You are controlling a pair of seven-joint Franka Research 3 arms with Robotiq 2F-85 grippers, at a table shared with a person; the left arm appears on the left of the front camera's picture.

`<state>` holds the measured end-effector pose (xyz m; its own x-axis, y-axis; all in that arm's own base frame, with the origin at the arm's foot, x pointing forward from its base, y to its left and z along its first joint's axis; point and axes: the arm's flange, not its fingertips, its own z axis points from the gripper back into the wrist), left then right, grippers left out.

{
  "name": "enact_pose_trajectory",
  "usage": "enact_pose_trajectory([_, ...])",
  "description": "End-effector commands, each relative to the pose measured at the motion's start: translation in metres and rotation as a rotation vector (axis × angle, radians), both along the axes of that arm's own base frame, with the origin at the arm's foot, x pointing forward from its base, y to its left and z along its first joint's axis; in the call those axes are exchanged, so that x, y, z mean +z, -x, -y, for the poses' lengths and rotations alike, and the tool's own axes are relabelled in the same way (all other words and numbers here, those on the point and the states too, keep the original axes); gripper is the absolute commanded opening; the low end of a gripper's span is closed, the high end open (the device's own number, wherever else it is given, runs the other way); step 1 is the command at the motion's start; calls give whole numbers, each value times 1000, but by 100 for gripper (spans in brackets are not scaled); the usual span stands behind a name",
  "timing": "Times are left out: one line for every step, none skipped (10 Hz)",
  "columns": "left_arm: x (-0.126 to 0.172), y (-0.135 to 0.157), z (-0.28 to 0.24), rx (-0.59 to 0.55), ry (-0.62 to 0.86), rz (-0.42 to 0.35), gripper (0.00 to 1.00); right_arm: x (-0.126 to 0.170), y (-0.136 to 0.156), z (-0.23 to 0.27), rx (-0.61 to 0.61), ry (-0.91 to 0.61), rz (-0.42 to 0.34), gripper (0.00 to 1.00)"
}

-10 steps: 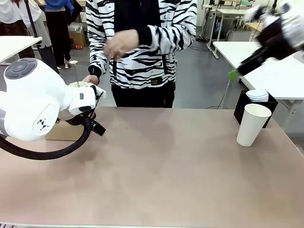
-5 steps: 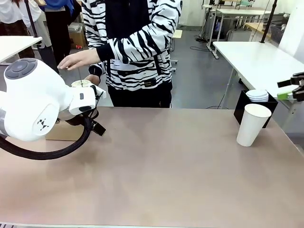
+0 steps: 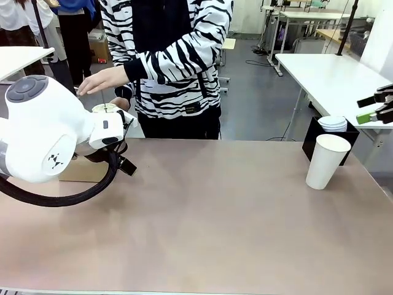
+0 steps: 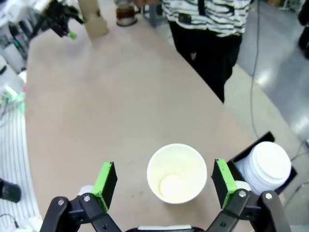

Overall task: Pour a drink into a cup and package it in a carrier.
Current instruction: Pick up the 600 ml Paper Cup and place it in the middle top area of the table.

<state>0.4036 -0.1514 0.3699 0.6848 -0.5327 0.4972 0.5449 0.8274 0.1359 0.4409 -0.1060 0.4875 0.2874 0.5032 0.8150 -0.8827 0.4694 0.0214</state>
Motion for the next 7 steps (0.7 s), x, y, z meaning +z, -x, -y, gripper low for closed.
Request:
enact_pose_trajectory([0, 0, 0, -1, 1, 0, 100, -45, -14, 39, 12, -126, 14, 100])
enact_pose_trajectory([0, 0, 0, -1, 1, 0, 100, -69, -8, 60, 28, -176, 33, 100])
enact_pose_trajectory([0, 0, 0, -1, 1, 0, 100, -93, -4, 75, 38, -233, 52, 100])
enact_pose_trajectory([0, 0, 0, -1, 1, 0, 100, -121, -2, 82, 47, -307, 82, 100])
enact_pose_trajectory([0, 0, 0, -1, 1, 0, 100, -146, -3, 81, 60, -375, 100, 100])
enact_pose_trajectory([0, 0, 0, -1, 1, 0, 100, -167, -6, 80, 69, -432, 113, 100])
enact_pose_trajectory([0, 0, 0, -1, 1, 0, 100, -183, -11, 75, 84, -471, 121, 100])
